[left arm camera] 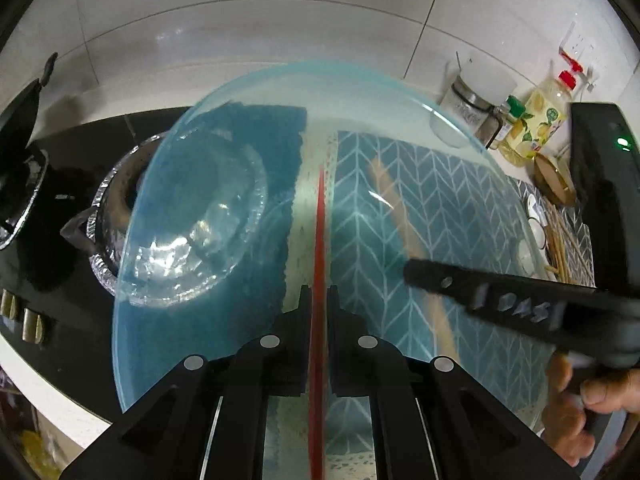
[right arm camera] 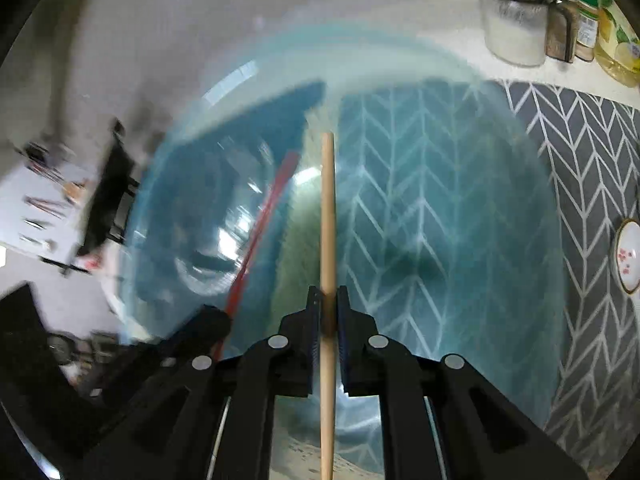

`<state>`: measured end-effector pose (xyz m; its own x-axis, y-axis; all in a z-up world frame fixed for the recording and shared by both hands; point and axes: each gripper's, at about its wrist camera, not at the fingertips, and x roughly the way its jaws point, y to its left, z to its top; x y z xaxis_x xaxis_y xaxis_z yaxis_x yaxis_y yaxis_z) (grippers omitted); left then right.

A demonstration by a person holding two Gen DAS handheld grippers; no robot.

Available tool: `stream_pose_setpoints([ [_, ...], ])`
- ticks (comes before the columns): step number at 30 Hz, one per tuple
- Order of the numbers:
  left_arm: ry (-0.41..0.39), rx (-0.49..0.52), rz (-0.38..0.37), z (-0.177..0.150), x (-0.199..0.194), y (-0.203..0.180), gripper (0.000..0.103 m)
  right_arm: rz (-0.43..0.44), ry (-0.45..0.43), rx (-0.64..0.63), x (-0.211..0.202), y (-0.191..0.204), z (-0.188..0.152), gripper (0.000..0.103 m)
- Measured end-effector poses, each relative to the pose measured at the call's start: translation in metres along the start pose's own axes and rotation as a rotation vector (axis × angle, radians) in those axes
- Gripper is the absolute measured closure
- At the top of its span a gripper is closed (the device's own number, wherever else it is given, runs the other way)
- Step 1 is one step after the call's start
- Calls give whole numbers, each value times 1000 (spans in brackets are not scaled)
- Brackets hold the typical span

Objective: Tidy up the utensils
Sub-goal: 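Grasp a wooden chopstick with the left tool while the right tool grasps another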

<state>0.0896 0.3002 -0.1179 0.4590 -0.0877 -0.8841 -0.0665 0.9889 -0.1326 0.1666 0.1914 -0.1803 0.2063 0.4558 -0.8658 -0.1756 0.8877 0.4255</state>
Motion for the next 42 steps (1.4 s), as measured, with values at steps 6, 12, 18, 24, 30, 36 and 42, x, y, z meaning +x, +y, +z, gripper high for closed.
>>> stream_pose_setpoints([
  [6, -24, -19, 3, 1, -14, 1, 84, 6, -12, 7, -13, -1, -2, 93],
  [12, -186, 57, -114, 19, -79, -49, 78, 59, -293, -94, -114, -20, -4, 90],
  [18, -276, 229, -294, 23, -109, -151, 51, 7, -645, -177, -241, -85, -26, 46],
  [24, -117, 317, -353, 7, -29, -249, 49, -122, -622, -18, -266, -188, -41, 46],
  [30, 21, 345, -344, -12, 54, -298, 49, -140, -511, 127, -247, -265, -64, 46],
  [36, 81, 350, -317, -11, 93, -319, 68, -140, -433, 159, -230, -305, -72, 46],
  [42, 99, 372, -249, -16, 111, -324, 85, -131, -406, 158, -223, -315, -75, 46],
])
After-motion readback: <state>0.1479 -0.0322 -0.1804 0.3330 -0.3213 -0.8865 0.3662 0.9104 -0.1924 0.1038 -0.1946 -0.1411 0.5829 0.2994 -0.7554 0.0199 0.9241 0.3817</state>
